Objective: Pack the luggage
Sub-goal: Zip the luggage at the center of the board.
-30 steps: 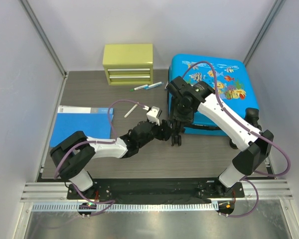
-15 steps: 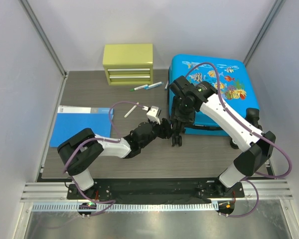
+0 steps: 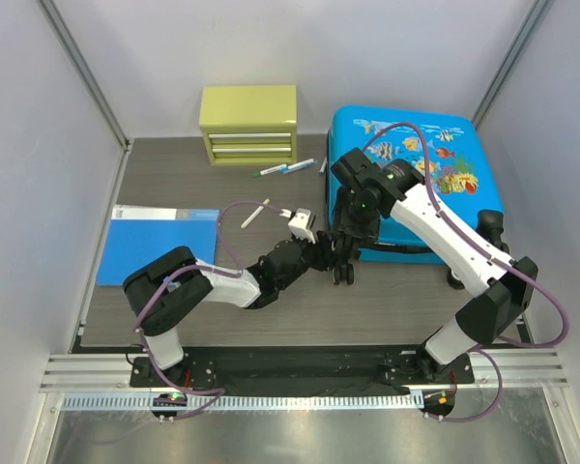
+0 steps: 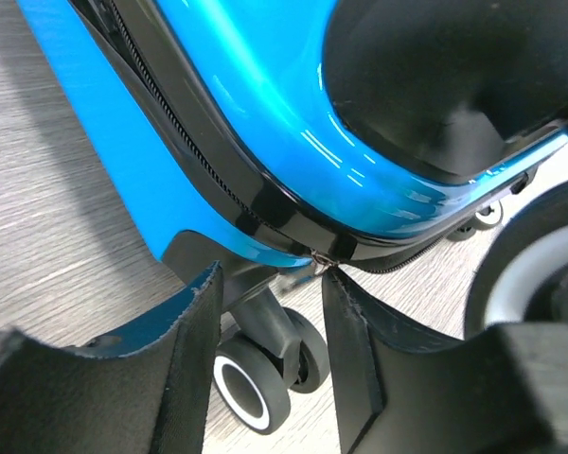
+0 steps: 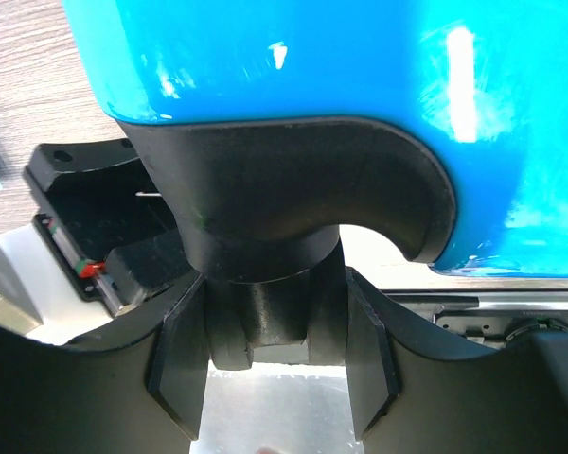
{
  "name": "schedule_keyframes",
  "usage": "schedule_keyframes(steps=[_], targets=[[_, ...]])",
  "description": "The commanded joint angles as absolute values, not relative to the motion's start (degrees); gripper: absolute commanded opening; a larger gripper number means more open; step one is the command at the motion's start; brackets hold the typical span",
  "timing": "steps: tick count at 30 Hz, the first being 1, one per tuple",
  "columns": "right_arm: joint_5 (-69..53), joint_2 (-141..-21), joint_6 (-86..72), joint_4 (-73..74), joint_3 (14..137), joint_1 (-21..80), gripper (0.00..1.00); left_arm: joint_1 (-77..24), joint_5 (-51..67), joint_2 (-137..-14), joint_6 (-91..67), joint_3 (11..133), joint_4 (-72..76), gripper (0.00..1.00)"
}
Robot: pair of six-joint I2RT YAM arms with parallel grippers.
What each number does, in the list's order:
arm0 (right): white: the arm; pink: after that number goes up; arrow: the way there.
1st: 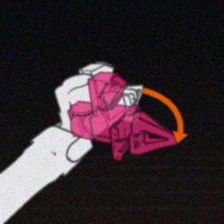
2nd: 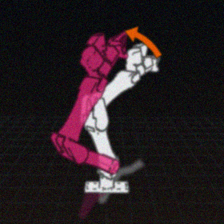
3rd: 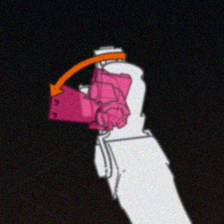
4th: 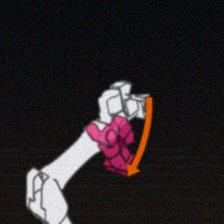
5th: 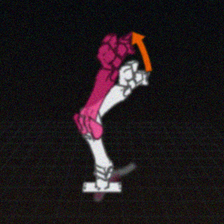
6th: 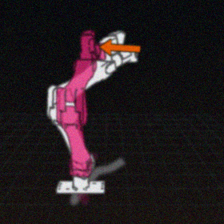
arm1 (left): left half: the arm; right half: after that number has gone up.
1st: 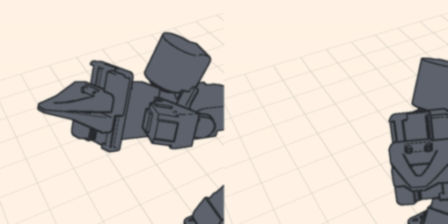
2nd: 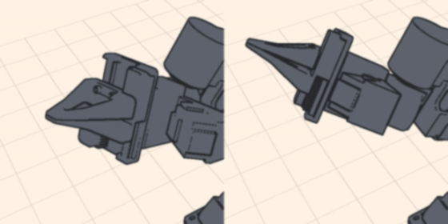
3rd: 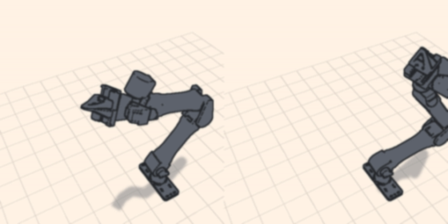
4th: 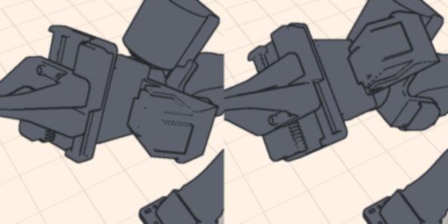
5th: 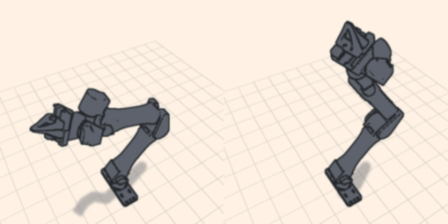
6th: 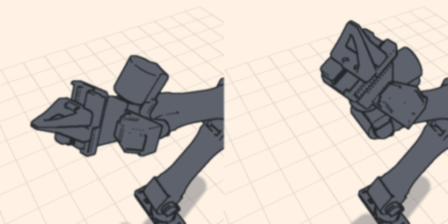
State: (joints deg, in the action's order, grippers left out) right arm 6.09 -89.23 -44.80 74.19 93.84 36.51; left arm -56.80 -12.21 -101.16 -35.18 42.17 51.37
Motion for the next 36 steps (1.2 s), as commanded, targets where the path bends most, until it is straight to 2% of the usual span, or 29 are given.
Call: schedule_keyframes(steps=[1, 6, 9, 10, 11, 17, 25, 36], targets=[[5.4, -83.2, -50.9, 70.8, 95.4, 35.7, 0.01, -57.4, -15.5, -102.6, -36.0, 45.1, 56.0, 0.42], [6.1, -82.4, -51.1, 70.9, 94.7, 35.7, 0.01, -57.4, -16.2, -102.6, -37.4, 45.2, 56.4, 0.28], [6.5, -81.3, -51.4, 70.9, 92.8, 35.6, 0.01, -57.4, -16.2, -102.3, -37.6, 45.2, 56.8, 0.13], [6.6, -81.0, -51.5, 71.0, 91.9, 35.6, 0.01, -57.4, -16.2, -102.2, -37.6, 45.3, 56.8, 0.02], [6.8, -80.8, -51.7, 71.0, 91.5, 35.6, 0.01, -57.4, -16.2, -102.1, -37.7, 45.4, 56.8, 0.0], [10.3, -78.4, -50.8, 72.7, 91.2, 34.2, 0.01, -56.9, -16.3, -100.0, -38.6, 42.4, 56.8, 0.0], [14.5, -73.8, -49.6, 75.1, 85.8, 33.2, 0.01, -55.5, -17.1, -92.8, -37.0, 39.3, 48.2, 0.0], [14.9, -67.4, -50.9, 76.0, 78.6, 33.2, 0.01, -54.0, -12.2, -93.5, -35.8, 45.2, 42.4, 0.0]])
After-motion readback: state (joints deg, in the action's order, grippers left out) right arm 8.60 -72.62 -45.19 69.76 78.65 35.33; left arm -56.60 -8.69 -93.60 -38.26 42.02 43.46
